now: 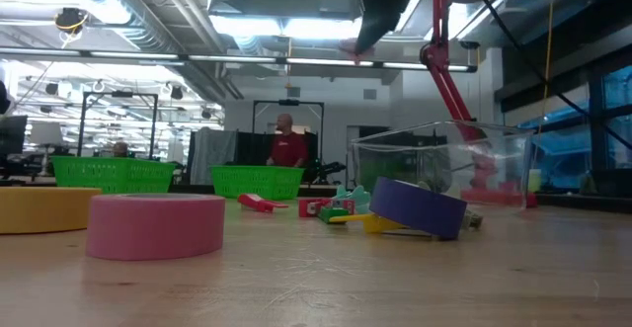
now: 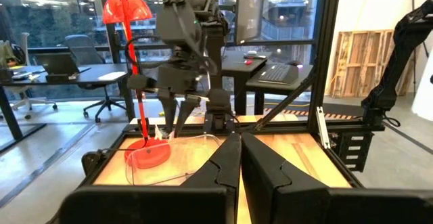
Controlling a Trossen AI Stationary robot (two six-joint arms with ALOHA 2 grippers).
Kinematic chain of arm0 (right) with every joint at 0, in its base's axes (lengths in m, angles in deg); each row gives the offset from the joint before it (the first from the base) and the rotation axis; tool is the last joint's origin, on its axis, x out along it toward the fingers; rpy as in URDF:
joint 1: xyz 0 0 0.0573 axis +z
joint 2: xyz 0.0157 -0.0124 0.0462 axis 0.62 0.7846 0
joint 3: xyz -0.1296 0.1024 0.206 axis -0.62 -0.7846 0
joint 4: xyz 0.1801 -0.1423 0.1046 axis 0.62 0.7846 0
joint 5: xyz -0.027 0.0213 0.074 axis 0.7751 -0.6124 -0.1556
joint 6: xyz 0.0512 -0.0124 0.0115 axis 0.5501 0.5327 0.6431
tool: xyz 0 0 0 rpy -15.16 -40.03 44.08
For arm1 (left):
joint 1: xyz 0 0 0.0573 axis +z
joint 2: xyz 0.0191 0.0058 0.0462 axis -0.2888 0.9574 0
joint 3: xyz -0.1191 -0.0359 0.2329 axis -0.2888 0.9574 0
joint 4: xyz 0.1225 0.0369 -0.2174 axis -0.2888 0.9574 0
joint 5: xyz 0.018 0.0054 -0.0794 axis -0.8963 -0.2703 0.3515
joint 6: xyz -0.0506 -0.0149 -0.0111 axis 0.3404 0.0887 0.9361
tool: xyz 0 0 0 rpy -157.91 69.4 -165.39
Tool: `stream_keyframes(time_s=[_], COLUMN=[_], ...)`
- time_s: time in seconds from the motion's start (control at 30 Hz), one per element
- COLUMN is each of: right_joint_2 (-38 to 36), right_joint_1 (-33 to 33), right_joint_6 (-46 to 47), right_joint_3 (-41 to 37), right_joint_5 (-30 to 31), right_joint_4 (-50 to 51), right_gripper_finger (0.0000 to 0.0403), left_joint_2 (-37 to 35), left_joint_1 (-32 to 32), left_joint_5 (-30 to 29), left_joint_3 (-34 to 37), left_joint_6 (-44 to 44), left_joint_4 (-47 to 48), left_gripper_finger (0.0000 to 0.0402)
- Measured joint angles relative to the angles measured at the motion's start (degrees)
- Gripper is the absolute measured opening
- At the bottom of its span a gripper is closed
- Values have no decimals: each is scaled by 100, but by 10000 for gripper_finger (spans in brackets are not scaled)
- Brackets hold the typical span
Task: Pick and place Stapler, Stapler remover, tape
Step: Put the pink staple remover into the transparent bin
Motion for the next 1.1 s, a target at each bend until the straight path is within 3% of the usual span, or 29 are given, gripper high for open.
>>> stream_keyframes(time_s=[0.33,0.6,0.87,1.1], right_joint_2=[-4,0,-76,-640], right_joint_1=[-12,-10,-10,-44], right_joint_6=[-145,-163,-60,467], right_joint_3=[-374,-1231,-2425,-3431], right_joint_5=[161,170,306,545], right_joint_4=[913,1047,259,-702], right_gripper_finger=[35,35,35,35], left_joint_2=[-1,1,-1,0], left_joint_1=[2,1,1,1], left_joint_5=[0,0,0,0], left_joint_3=[0,-1,-2,0], left_joint_6=[0,2,0,0], left_joint_4=[0,0,-2,-1], left_gripper_finger=[11,6,10,6])
